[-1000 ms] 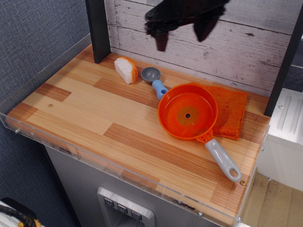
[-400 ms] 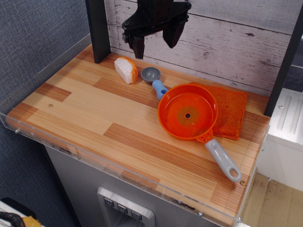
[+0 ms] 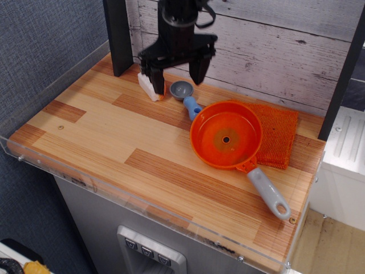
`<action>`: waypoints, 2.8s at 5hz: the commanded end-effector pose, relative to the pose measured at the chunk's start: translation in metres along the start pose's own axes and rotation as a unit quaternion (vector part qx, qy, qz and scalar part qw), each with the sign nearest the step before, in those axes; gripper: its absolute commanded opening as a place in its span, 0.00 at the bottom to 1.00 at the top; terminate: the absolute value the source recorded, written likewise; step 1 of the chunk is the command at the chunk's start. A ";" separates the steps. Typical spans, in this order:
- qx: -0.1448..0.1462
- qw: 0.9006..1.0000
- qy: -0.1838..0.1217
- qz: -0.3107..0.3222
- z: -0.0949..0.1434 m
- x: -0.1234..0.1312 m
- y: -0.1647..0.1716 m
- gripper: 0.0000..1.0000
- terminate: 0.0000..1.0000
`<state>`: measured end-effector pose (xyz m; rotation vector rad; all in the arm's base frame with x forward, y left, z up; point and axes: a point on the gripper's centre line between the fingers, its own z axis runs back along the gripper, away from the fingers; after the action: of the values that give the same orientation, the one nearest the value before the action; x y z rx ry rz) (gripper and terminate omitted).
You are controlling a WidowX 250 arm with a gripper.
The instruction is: Put the blue spoon in the empty corner of the table.
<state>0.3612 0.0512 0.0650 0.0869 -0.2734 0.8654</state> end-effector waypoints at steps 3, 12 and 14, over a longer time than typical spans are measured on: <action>0.001 0.998 0.011 -0.065 -0.031 -0.008 -0.015 1.00 0.00; -0.084 0.988 -0.096 -0.088 0.090 0.004 0.003 0.00 0.00; -0.033 0.995 -0.093 0.008 0.093 0.003 0.066 0.00 0.00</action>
<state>0.2984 0.0836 0.1396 0.1177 -0.4269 0.8646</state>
